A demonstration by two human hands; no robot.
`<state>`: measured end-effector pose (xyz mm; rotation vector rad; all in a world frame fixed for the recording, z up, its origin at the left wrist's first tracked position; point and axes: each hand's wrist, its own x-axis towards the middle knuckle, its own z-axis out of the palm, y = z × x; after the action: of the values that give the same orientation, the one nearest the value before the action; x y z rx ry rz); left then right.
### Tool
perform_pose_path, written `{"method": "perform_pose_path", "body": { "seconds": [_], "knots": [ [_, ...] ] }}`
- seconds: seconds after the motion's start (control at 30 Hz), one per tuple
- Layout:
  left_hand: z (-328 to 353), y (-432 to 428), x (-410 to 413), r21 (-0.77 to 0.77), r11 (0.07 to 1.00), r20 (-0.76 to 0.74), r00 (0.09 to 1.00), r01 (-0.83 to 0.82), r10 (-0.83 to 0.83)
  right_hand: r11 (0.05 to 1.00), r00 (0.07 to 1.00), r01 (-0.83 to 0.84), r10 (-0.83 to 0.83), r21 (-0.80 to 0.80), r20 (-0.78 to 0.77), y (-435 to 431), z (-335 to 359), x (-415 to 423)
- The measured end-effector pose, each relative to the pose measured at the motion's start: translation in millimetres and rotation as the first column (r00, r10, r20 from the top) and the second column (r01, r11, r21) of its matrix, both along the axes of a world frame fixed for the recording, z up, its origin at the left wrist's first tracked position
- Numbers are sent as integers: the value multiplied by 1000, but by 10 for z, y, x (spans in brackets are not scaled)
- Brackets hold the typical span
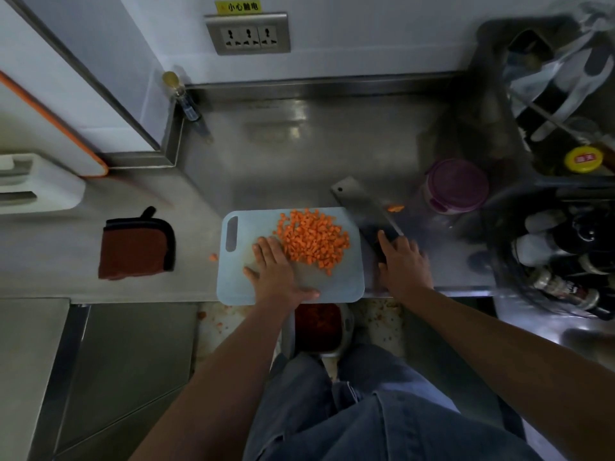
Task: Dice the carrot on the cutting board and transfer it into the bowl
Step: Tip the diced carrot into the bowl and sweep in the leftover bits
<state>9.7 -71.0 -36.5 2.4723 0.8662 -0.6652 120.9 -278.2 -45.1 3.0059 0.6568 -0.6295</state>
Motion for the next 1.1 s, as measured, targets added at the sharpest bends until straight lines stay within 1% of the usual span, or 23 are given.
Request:
{"method": "perform_pose_path", "body": {
  "seconds": [0.03, 0.07, 0.1, 0.13, 0.17, 0.2, 0.23, 0.27, 0.33, 0.37, 0.4, 0.43, 0.5, 0.57, 0.7, 0.73, 0.77, 0.83, 0.87, 0.97, 1.03, 1.07, 1.1],
  "knots": [
    [7, -11, 7, 8, 1000, -1, 1000, 3, -3, 1000, 999, -19, 19, 17, 34, -18, 11, 21],
    [20, -31, 17, 21, 1000, 3, 1000, -1, 1, 996, 999, -4, -1, 89, 45, -30, 52, 44],
    [27, -54, 36, 47, 999, 21, 1000, -7, 6, 977, 997, 60, -68, 205, 29, -47, 99, 74],
    [35, -77, 56, 90, 996, 55, 998, -5, 0, 927, 985, 165, -170, 336, -15, -65, 139, 126],
    [40, -96, 82, 141, 990, 112, 993, 7, -23, 848, 950, 308, -293, 432, -104, -85, 172, 201],
    [40, -114, 114, 186, 982, 191, 980, 24, -60, 733, 881, 472, -415, 490, -228, -112, 204, 294],
    [36, -132, 154, 215, 976, 280, 954, 41, -102, 575, 771, 635, -516, 516, -373, -145, 232, 392],
    [40, -157, 210, 221, 973, 358, 924, 60, -138, 382, 630, 771, -573, 509, -524, -193, 248, 486],
    [78, -232, 348, 194, 976, 443, 878, 103, -181, 25, 366, 906, -550, 422, -751, -305, 294, 651],
    [97, -284, 423, 171, 977, 454, 870, 125, -191, -100, 270, 925, -511, 368, -816, -363, 310, 724],
    [124, -352, 499, 147, 979, 456, 869, 142, -195, -181, 201, 931, -472, 318, -858, -413, 312, 795],
    [140, -424, 572, 127, 980, 467, 863, 151, -194, -219, 157, 936, -440, 276, -884, -456, 302, 859],
    [169, -565, 701, 75, 988, 482, 862, 137, -156, -220, 111, 952, -401, 213, -909, -512, 232, 968],
    [174, -676, 797, -3, 996, 468, 880, 94, -82, -204, 102, 960, -374, 189, -922, -522, 174, 1035],
    [253, -827, 902, -157, 987, 433, 897, -23, 90, -238, 129, 945, -356, 224, -926, -485, 196, 1058],
    [274, -858, 922, -223, 972, 419, 894, -71, 161, -238, 149, 939, -364, 247, -919, -487, 218, 1039],
    [277, -882, 949, -294, 948, 401, 884, -123, 239, -211, 188, 935, -386, 285, -903, -490, 255, 1006],
    [316, -919, 1001, -459, 862, 357, 845, -214, 399, -105, 300, 922, -420, 374, -857, -501, 312, 917],
    [339, -939, 1028, -562, 789, 329, 808, -248, 489, -44, 359, 910, -411, 412, -838, -493, 356, 861],
    [487, -1038, 1054, -828, 470, 142, 696, -307, 704, 147, 506, 862, -281, 484, -816, -432, 516, 694],
    [506, -1085, 1040, -883, 351, 79, 640, -310, 764, 315, 575, 802, -179, 507, -798, -369, 605, 614],
    [511, -1093, 1016, -892, 326, 79, 602, -314, 795, 391, 598, 767, -147, 509, -788, -341, 635, 585],
    [507, -1086, 985, -896, 303, 77, 560, -325, 825, 440, 614, 739, -129, 510, -779, -316, 663, 559]
  ]
}}
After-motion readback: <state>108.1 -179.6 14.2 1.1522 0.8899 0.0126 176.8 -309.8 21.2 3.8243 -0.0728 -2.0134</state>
